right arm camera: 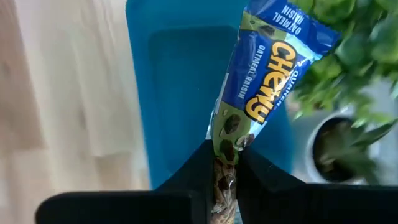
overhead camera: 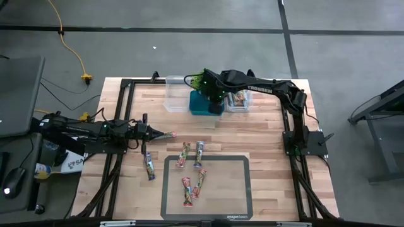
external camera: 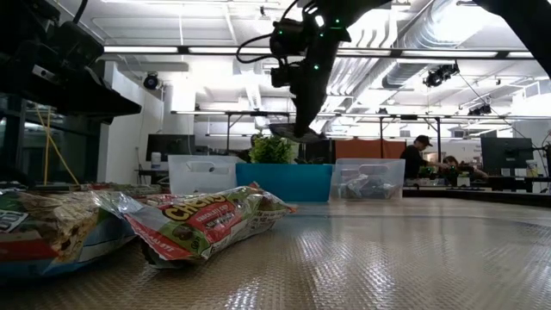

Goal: Pick and place Granola Bars by type
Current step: Put the blue granola bar into the blue bin

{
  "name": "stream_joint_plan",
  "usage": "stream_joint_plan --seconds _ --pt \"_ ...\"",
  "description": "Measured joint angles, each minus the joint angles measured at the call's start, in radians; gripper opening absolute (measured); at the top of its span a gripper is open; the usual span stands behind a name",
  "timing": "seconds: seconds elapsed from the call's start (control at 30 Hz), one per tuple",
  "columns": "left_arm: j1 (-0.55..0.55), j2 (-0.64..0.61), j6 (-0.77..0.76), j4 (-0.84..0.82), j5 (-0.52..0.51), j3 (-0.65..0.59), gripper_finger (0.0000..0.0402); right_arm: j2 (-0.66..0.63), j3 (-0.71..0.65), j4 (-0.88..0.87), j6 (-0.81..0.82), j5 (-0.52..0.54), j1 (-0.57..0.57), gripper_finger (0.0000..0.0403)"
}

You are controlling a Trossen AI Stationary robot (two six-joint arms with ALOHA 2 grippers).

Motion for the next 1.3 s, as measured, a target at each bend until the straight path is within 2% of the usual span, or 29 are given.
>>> stream_joint_plan --seconds 0.2,0.33,0.6,0.73,1.07,1.3 --pt "0.0 0.0 0.0 0.0 0.0 0.0 0.0001 0.0 0.0 0.049 -0.264 0.06 0.002 0.0032" --pt "0.0 0.0 0.0 0.0 0.0 0.0 0.0001 0.006 0.0 0.11 -0.34 0.087 0.003 0.0031" --pt "0.0 0.0 0.0 0.0 0.0 0.0 0.0001 0.021 -0.001 0.165 -0.319 -0.033 -0.001 0.0035" --pt "0.0 0.0 0.0 0.0 0.0 0.0 0.0001 0.047 -0.001 0.131 -0.267 -0.114 -0.013 0.0033" --pt "0.0 0.0 0.0 0.0 0.0 0.0 0.0001 0.146 -0.002 -0.041 -0.21 -0.116 -0.031 0.0039" --pt "0.0 0.0 0.0 0.0 0.0 0.0 0.0001 0.186 -0.002 -0.085 -0.187 -0.124 -0.026 0.0043"
